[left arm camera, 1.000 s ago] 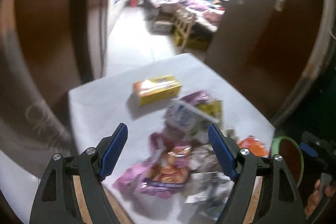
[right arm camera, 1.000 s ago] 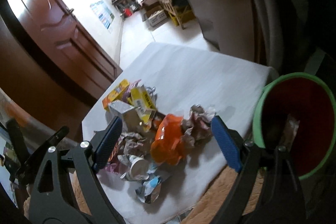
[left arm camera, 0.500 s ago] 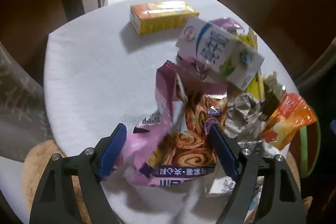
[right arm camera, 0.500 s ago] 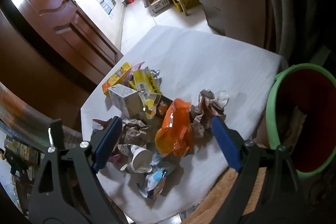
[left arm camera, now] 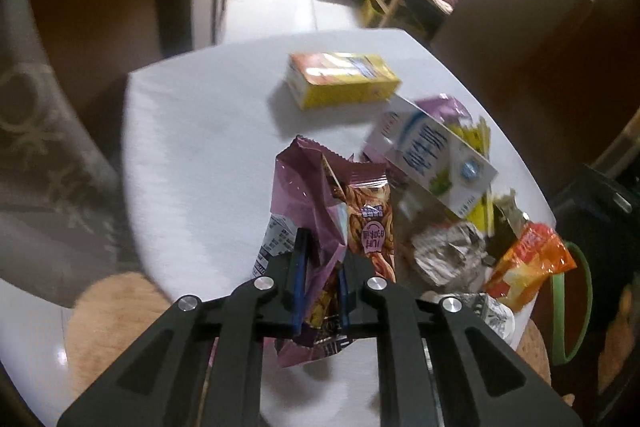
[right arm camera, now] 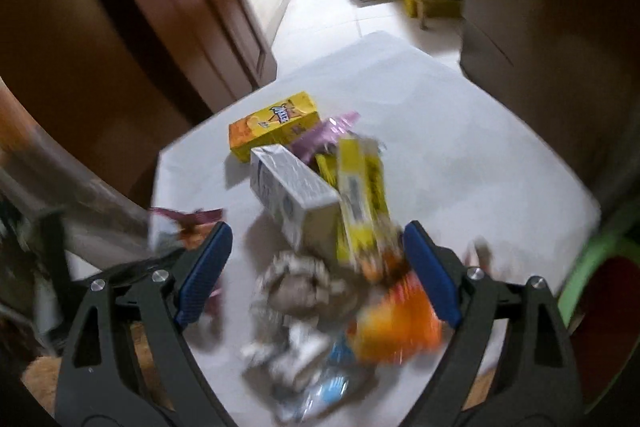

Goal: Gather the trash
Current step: 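Return both tools to the trash pile on the table, then grasp the white milk carton with the right tool while the left tool grasps a purple snack wrapper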

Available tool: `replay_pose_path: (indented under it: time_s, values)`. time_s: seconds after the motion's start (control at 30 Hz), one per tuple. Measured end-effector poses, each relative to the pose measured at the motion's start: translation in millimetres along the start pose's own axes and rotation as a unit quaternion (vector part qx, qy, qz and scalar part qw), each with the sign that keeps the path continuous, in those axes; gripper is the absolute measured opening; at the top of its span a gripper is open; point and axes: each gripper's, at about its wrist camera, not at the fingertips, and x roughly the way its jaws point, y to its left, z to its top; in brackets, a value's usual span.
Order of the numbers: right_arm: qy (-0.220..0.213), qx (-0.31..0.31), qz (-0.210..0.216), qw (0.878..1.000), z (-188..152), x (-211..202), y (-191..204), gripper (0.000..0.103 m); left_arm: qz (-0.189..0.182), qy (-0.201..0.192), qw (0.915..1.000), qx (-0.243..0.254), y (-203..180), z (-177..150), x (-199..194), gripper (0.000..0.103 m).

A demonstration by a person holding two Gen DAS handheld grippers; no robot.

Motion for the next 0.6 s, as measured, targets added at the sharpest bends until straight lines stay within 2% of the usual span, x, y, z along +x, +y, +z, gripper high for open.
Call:
replay_pose_path:
  time_s: [0.1, 0.2, 0.33, 0.47, 0.57, 0.6]
  values:
    - [0.033, -0.088, -0.041, 0.995, 27.2, 42.5, 32.1, 0.086, 0.017, -0.005, 0.9998, -0.006, 10.9, -0.2, -2.8, 0.01]
    - [0.065, -0.16, -0.081, 0.982, 30.6, 80.1, 58.6, 0.086, 0.02, -0.001, 0.9997, -0.016, 21.2, -2.4, -1.7, 0.011]
    - [0.106, -0.192, -0.097, 0.971, 18.9, 113.8, 71.9, 0.086, 0.019, 0.002, 0.9996, -0.023, 29.6, -4.6, 1.1, 0.012]
    - [0.11, -0.218, -0.128, 0.961, 8.0, 128.5, 76.4, 0.086, 0.019, 0.015, 0.9994, -0.026, 33.9, -8.0, 8.4, 0.015]
    - [0.099, -0.23, -0.139, 0.958, 4.0, 128.6, 75.4, 0.07, 0.021, 0.013, 0.9994, -0.024, 33.2, -9.0, 8.2, 0.016]
    - [0.099, -0.23, -0.135, 0.959, 3.9, 127.4, 75.0, 0.069, 0.021, 0.014, 0.9994, -0.025, 33.4, -9.1, 8.5, 0.016]
